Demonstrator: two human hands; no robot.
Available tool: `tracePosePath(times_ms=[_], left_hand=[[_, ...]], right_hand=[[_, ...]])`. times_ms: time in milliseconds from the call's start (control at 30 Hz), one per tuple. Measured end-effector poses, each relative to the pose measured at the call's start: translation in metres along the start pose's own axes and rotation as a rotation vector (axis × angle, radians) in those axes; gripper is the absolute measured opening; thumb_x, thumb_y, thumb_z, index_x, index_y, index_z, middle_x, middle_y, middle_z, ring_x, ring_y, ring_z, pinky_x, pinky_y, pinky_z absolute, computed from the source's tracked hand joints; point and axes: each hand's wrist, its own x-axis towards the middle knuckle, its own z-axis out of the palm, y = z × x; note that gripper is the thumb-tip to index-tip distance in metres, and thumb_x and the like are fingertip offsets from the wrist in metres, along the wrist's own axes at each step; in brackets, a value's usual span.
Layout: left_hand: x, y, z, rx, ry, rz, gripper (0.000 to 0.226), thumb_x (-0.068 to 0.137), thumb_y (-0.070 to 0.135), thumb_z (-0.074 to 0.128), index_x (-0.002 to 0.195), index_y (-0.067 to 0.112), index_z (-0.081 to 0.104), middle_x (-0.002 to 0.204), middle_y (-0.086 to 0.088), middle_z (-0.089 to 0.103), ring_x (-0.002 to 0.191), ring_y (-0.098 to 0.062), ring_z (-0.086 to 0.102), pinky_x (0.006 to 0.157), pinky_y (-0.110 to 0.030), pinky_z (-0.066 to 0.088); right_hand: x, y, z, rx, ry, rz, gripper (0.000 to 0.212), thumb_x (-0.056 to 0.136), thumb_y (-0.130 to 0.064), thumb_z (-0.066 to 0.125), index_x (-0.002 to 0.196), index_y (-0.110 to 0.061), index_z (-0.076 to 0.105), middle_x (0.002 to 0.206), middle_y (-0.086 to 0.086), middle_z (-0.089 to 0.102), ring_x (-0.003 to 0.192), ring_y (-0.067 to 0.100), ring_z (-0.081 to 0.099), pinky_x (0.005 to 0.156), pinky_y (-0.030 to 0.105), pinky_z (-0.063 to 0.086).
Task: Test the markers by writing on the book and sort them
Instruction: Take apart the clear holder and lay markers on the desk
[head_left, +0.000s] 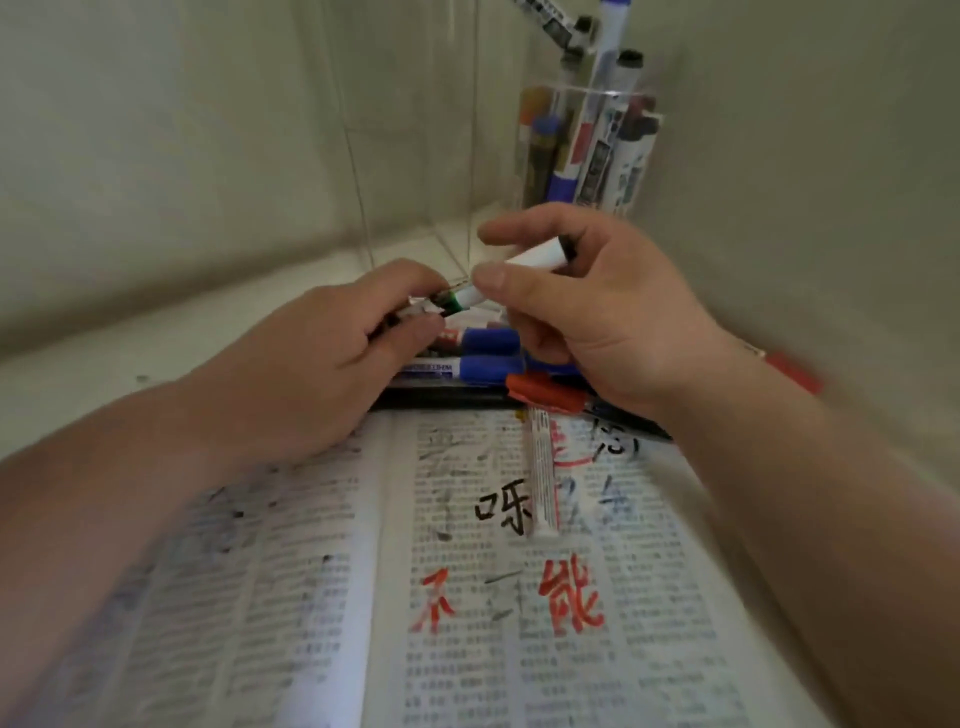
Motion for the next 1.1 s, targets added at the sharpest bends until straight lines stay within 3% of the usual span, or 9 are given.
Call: tracePosePath(times_ms=[100,200,333,400,500,733,867,967,1100], left_hand=[[-0.007,-0.001,0.001,0.024,0.015,0.021,0.023,0.093,0.057,0.031,0.106,0.046,0.047,0.084,0.018,0.061,0.081,0.003,0.056,0.067,-0.015,0.040],[-0.008,-0.008,0.005,0.068,0.053,0.023,0.022,0.097,0.053,0.032,0.108,0.043,0.048,0.093,0.020,0.057,0.084,0.000,0.053,0.072,-0.016,0.039],[-0.007,-0.019,0.013,0.106,0.227,0.020,0.024,0.102,0.039,0.038,0.117,0.029,0.054,0.103,0.016,0.054,0.088,-0.005,0.048,0.076,-0.012,0.036],[-0.009,-0.020,0.018,0.166,0.272,0.022,0.027,0.101,0.034,0.040,0.119,0.022,0.056,0.107,0.007,0.056,0.092,-0.012,0.051,0.079,-0.024,0.040],[-0.009,-0.017,0.026,0.283,0.289,-0.018,0.028,0.102,0.032,0.038,0.118,0.019,0.056,0.104,0.000,0.056,0.091,-0.020,0.053,0.080,-0.033,0.043],[-0.012,-0.009,0.030,0.439,0.256,-0.077,0.025,0.104,0.029,0.036,0.117,0.021,0.056,0.102,0.003,0.051,0.086,-0.018,0.046,0.077,-0.037,0.045],[-0.008,-0.024,0.008,0.465,0.190,-0.069,0.032,0.101,0.037,0.030,0.109,0.021,0.057,0.100,0.001,0.052,0.087,-0.023,0.050,0.080,-0.043,0.046],[0.000,-0.035,-0.013,0.506,0.240,-0.053,0.035,0.099,0.040,0.033,0.106,0.021,0.061,0.097,0.000,0.052,0.088,-0.024,0.051,0.080,-0.035,0.039],[0.009,-0.024,-0.016,0.354,0.276,-0.116,0.031,0.101,0.044,0.039,0.107,0.024,0.063,0.094,0.004,0.049,0.091,-0.018,0.046,0.078,-0.033,0.035]], right_hand=[[-0.003,-0.005,-0.005,-0.157,-0.007,0.075,0.056,0.074,-0.035,0.090,0.117,-0.020,0.057,0.072,0.005,0.060,0.051,0.015,0.055,0.048,0.027,0.042],[-0.006,-0.017,-0.011,-0.362,-0.047,0.163,0.073,0.054,-0.053,0.085,0.108,-0.019,0.050,0.063,0.000,0.061,0.045,0.011,0.051,0.043,0.024,0.040],[-0.015,-0.033,-0.022,-0.874,-0.191,0.179,0.064,0.051,-0.061,0.088,0.093,-0.028,0.053,0.066,-0.007,0.064,0.051,0.002,0.053,0.049,0.021,0.042],[-0.020,-0.040,-0.025,-1.147,-0.278,0.216,0.058,0.055,-0.063,0.088,0.089,-0.031,0.055,0.073,-0.009,0.060,0.059,0.003,0.053,0.053,0.021,0.038],[-0.028,-0.047,-0.022,-1.329,-0.379,0.300,0.062,0.055,-0.067,0.088,0.094,-0.036,0.051,0.085,-0.013,0.058,0.071,0.004,0.055,0.056,0.023,0.038],[-0.030,-0.038,-0.011,-1.314,-0.379,0.235,0.065,0.057,-0.066,0.087,0.101,-0.038,0.047,0.095,-0.017,0.058,0.082,0.004,0.057,0.073,0.030,0.053],[-0.018,-0.031,0.003,-1.339,-0.281,0.116,0.046,0.076,-0.067,0.074,0.100,-0.035,0.050,0.093,-0.011,0.057,0.080,0.010,0.055,0.064,0.030,0.047],[-0.007,-0.021,0.011,-1.426,-0.258,0.005,0.035,0.088,-0.066,0.062,0.093,-0.034,0.047,0.090,-0.008,0.056,0.082,0.018,0.055,0.064,0.031,0.042],[0.003,-0.008,0.018,-1.465,-0.220,-0.140,0.037,0.091,-0.066,0.056,0.101,-0.030,0.058,0.091,-0.005,0.059,0.083,0.022,0.059,0.066,0.033,0.048]])
